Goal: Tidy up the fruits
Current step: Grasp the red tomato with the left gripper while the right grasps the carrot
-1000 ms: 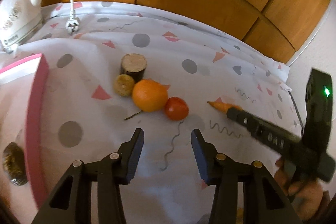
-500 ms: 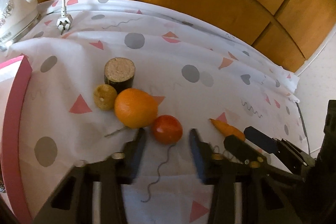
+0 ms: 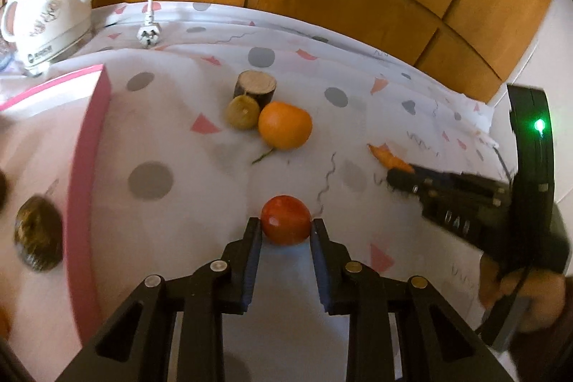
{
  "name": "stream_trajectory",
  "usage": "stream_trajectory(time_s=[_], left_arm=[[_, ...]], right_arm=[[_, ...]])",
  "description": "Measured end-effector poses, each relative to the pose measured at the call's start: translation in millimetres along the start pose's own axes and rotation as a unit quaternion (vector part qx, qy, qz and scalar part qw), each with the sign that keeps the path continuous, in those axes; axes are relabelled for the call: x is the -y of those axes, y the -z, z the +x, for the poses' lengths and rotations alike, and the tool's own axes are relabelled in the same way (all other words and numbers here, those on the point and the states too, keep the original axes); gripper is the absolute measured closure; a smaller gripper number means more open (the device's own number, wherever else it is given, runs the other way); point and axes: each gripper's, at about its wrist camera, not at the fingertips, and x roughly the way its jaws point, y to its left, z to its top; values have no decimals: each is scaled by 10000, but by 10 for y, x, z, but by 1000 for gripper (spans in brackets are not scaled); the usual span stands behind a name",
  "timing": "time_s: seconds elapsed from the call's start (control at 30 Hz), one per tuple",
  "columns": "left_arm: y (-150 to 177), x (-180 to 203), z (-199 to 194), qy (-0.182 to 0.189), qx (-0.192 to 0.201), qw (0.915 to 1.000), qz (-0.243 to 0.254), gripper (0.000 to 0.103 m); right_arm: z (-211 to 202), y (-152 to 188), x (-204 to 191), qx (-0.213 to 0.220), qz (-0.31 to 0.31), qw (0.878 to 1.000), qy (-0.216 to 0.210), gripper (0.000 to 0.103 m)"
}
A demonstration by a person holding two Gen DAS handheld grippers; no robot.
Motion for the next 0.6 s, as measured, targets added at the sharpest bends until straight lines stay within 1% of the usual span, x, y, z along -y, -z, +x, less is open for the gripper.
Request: stream_trajectory(time_s=[0.1,0.23,0.37,0.5,0.6], left_arm=[[68,-3,-40,-44,51,9999,154,75],[82,-35,-27,24,86,9999,142,75],[91,-27,-10,9,146,9997,207,75],[91,5,15,-97,186,9995,235,75],[86,36,31,-187,192,9991,313,76]], right_arm=[[-56,48,-22,-21,26,10000,5,82],[-192,207,35,-65,143,9999,61,82],[-419,455,264,-58,563,9982,184,82],[-628,716,508,-41,1018,9937,462,82],[-700,844,584,-67,1174,9915,555,82]])
